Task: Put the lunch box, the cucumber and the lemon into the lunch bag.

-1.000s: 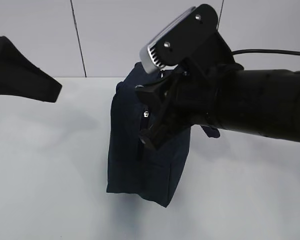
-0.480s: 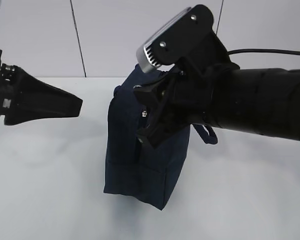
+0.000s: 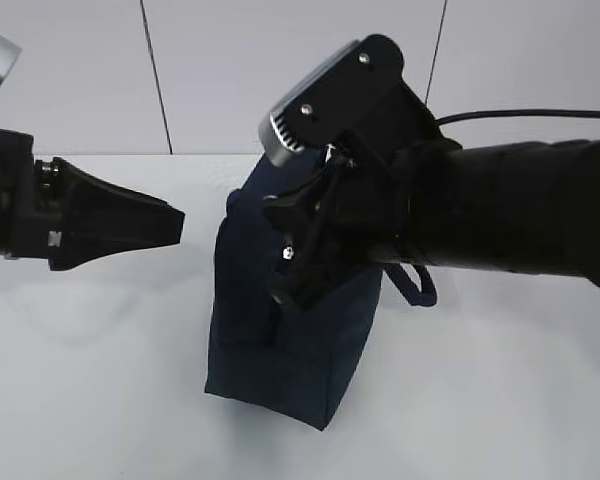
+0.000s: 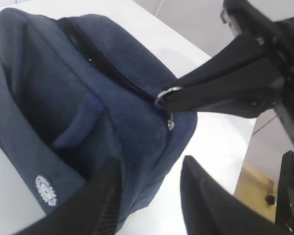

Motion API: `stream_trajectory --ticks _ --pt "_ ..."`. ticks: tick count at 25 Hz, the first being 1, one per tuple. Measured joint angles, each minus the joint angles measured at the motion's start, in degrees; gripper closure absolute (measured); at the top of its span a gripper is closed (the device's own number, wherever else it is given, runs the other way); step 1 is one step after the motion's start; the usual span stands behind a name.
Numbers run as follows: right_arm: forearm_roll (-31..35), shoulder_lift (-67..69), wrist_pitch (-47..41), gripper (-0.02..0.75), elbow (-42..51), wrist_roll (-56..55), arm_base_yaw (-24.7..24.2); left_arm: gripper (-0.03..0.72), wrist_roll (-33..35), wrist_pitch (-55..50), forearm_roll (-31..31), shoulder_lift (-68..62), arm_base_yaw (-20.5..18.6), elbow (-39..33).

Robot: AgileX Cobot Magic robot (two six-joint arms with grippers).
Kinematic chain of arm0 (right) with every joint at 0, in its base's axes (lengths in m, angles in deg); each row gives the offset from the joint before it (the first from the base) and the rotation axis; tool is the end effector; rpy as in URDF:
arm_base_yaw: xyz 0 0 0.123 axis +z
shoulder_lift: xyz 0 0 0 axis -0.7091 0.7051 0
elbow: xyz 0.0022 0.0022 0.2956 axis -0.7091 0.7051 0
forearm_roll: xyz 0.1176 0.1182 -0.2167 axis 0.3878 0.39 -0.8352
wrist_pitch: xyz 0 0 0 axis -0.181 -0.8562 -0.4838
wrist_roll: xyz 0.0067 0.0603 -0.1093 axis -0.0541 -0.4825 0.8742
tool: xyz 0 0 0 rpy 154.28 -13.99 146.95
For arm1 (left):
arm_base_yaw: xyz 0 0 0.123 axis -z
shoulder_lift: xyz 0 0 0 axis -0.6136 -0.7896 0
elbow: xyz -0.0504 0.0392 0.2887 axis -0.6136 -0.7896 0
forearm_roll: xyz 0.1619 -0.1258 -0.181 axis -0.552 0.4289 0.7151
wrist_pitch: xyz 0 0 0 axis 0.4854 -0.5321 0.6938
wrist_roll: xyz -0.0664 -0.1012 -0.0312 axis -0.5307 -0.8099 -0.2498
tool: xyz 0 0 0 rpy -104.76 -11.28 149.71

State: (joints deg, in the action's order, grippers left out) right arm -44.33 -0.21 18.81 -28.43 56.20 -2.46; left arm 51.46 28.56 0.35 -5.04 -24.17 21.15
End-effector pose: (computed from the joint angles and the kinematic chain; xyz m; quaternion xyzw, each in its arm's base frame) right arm 0.2650 0.2456 0.2473 -0.4104 0.7586 0.1286 0.4895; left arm 0.2468 -0.1550 0.2485 0.3035 0.7814 -0.3938 0.3771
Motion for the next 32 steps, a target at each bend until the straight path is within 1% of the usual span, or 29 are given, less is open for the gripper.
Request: stream_trajectory --ticks 6,11,18,24,32 --pt "-2.38 0.0 -3.14 0.73 -3.45 0.0 0.0 0.398 5.19 -2.64 5.01 -5.5 0.0 0.0" --pt "-3.75 0.04 -4.33 0.73 -4.16 0.0 0.0 0.398 10.22 -4.13 10.3 -9.74 -0.03 0.0" --pt "-4.01 0.33 -4.75 0.73 -4.29 0.0 0.0 0.398 15.3 -6.55 14.86 -14.0 -0.03 0.0" --pt "-4.01 1.2 -4.87 0.73 -4.29 0.0 0.0 0.398 17.39 -7.59 16.84 -15.43 -0.03 0.0" --pt "-4.01 1.2 -4.87 0.73 -4.29 0.0 0.0 0.399 18.58 -8.78 17.52 -19.31 0.08 0.0"
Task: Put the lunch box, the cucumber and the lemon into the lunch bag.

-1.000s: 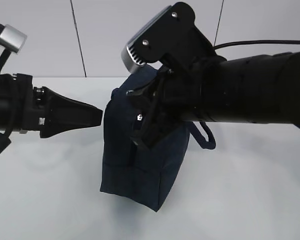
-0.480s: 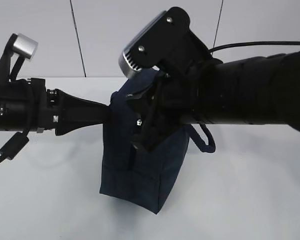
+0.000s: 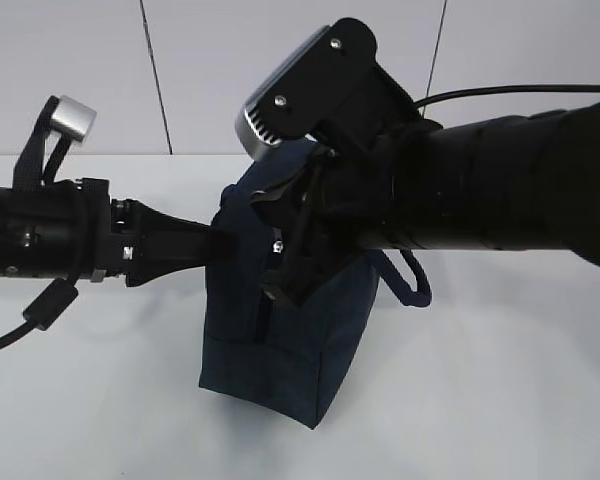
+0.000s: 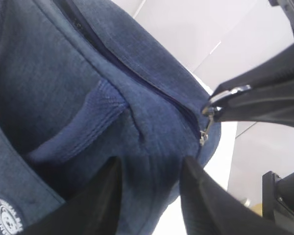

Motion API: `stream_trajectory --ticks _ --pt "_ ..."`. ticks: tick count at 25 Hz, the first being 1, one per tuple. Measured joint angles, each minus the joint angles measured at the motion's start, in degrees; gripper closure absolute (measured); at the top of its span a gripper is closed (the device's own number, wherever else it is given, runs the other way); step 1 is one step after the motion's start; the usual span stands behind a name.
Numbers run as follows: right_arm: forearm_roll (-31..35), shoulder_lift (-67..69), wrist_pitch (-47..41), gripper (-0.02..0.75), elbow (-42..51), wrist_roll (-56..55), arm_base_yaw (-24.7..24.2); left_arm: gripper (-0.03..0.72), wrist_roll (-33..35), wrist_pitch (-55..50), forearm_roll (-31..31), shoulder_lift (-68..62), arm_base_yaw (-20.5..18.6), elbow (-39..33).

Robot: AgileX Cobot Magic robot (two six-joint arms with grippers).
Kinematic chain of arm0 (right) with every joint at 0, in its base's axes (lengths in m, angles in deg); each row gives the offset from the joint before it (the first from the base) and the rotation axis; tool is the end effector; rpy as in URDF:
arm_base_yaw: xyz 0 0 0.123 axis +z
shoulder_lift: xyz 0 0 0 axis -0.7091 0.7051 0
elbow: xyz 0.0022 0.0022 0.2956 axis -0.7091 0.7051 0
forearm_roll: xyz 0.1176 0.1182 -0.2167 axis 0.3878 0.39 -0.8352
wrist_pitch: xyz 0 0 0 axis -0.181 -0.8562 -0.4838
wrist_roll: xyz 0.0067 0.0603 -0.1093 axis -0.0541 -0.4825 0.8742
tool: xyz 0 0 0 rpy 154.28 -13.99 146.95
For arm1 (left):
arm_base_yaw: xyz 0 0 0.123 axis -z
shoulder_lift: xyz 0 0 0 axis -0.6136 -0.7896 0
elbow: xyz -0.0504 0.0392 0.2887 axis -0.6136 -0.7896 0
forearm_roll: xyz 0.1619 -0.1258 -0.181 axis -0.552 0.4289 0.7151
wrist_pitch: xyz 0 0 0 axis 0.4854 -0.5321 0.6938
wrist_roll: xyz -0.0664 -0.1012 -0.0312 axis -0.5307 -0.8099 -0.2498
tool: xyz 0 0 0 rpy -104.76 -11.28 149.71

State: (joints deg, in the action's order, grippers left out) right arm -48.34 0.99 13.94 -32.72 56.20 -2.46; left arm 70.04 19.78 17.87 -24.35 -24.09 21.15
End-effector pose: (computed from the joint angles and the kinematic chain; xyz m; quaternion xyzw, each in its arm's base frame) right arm 0.2708 0.2540 0.2577 -0.4446 0.7476 0.1160 0.4796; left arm 0.2819 -0.1747 0.1815 0.2696 0.7629 -0.4755 0.3452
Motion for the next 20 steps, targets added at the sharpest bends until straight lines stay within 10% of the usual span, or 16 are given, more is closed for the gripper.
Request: stream_trajectory --ticks 20 --pt "0.0 0.0 0.0 0.73 0.0 0.0 0.0 0.688 0.93 -1.32 1.24 -2.67 1.54 1.23"
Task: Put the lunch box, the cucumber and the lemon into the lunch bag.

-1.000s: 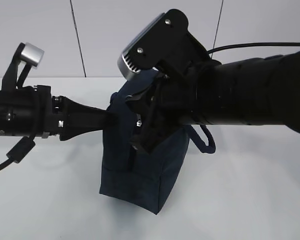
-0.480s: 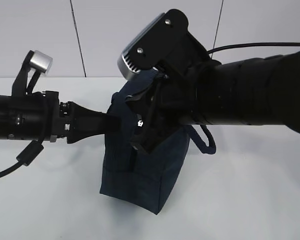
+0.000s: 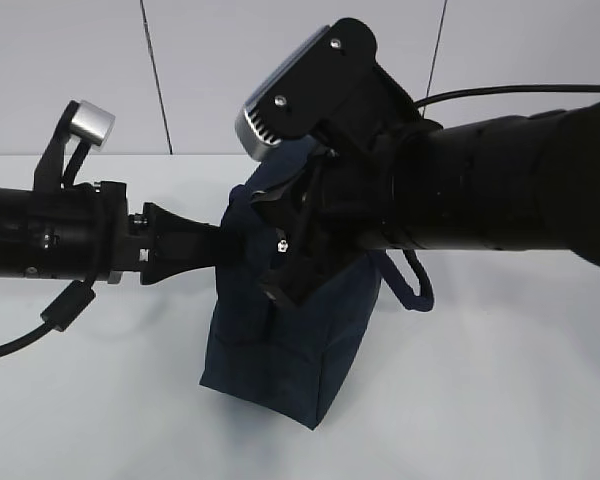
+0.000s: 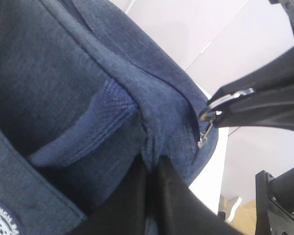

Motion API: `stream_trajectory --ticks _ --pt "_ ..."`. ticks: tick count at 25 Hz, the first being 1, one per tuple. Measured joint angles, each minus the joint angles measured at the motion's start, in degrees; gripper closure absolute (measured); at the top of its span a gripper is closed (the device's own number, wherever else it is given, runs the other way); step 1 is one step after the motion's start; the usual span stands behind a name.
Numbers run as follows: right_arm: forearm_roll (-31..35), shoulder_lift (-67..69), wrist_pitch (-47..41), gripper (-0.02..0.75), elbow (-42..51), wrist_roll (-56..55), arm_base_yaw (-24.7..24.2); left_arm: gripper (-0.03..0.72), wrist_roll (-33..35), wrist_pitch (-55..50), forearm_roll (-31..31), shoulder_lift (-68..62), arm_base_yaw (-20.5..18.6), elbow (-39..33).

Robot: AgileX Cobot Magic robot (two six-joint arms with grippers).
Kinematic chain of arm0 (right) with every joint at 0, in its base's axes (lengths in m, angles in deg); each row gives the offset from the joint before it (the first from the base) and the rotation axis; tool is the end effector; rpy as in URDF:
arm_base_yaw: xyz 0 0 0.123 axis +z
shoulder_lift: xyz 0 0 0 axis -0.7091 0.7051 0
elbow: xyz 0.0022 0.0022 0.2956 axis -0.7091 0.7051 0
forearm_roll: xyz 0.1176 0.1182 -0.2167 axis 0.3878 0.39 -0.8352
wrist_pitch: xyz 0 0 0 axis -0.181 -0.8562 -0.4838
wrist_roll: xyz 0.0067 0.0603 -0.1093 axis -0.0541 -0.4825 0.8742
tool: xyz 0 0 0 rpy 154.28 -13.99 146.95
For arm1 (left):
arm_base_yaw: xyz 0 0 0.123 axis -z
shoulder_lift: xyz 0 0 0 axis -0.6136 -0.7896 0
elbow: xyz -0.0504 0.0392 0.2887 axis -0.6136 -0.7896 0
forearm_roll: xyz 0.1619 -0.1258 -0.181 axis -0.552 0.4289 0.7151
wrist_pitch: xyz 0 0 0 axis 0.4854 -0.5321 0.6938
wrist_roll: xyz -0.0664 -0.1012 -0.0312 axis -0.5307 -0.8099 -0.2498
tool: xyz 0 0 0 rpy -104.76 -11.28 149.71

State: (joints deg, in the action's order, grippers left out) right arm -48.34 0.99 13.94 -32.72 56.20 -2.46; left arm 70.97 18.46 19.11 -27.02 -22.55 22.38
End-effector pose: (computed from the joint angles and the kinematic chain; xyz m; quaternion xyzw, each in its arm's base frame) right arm 0.2708 0.2540 0.2577 -0.4446 0.7476 0.1160 0.4796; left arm 0.2844 -0.1854 0.1756 0.2743 0.7560 -0.4903 0.3359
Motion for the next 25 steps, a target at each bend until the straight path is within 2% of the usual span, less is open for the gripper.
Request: stream_trajectory --ticks 11,25 --pt "-0.12 -0.38 0.0 0.73 0.0 0.0 0.0 0.691 -0.61 0.17 0.24 0.0 0.0 0.0" --pt "-0.12 -0.38 2.36 0.73 -0.17 1.18 -2.38 0.691 -0.94 0.66 -0.02 0.0 0.0 0.12"
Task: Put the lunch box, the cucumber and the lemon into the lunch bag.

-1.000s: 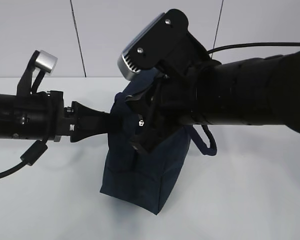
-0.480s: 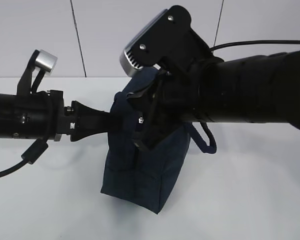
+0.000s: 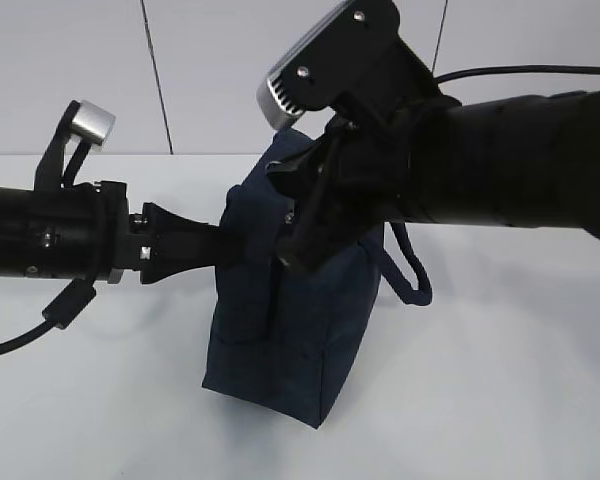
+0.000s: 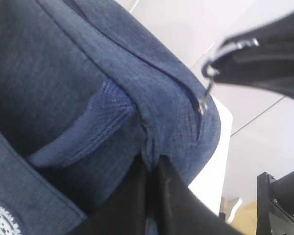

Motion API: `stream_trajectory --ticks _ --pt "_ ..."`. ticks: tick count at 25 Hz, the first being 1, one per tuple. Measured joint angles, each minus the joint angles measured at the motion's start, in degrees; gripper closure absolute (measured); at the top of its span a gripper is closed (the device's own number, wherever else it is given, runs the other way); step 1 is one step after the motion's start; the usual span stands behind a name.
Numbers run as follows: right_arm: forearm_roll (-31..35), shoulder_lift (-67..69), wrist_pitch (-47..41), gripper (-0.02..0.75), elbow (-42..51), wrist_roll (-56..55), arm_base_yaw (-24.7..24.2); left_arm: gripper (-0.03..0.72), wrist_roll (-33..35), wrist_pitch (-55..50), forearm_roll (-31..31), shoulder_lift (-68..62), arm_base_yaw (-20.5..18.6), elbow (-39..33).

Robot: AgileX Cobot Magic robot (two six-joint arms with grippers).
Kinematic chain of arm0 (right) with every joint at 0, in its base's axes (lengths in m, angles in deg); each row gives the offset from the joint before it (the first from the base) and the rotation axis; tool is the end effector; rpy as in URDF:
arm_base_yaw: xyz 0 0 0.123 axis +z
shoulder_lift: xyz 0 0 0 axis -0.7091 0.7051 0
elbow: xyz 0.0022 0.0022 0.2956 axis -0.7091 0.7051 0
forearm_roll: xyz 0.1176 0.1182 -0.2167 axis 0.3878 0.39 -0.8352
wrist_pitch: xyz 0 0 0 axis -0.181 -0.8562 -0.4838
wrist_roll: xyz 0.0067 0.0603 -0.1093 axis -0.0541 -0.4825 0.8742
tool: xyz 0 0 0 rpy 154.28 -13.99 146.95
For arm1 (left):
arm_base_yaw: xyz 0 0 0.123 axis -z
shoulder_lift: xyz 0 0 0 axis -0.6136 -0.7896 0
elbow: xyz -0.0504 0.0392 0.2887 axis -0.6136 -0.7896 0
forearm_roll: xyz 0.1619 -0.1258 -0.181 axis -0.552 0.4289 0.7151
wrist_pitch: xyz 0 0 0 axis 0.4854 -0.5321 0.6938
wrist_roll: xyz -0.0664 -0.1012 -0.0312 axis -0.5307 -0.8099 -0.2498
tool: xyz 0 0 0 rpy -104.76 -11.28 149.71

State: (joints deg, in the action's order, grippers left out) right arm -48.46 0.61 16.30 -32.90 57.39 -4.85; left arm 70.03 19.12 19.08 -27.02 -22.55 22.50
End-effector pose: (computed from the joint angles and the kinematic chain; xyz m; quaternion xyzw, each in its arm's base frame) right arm 0.2835 0.2429 0.2657 -0.4291 0.7421 0.1004 0.5051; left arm 0.2857 -0.1849 0.1750 0.2675 0.7609 -0.4883 0.3332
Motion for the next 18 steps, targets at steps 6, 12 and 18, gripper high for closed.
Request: stream_trajectory --ticks 6,12,18 --pt "0.0 0.0 1.23 0.73 -0.09 0.13 -3.59 0.691 0.0 0.0 -0.48 0.0 0.0 0.0" --pt "1.3 0.37 1.71 0.73 -0.24 0.13 -4.39 0.691 0.0 0.0 -0.59 0.0 0.1 0.0" --pt "1.91 2.91 2.7 0.73 -2.19 0.02 -4.53 0.691 0.0 -0.4 -1.57 0.0 0.1 0.0"
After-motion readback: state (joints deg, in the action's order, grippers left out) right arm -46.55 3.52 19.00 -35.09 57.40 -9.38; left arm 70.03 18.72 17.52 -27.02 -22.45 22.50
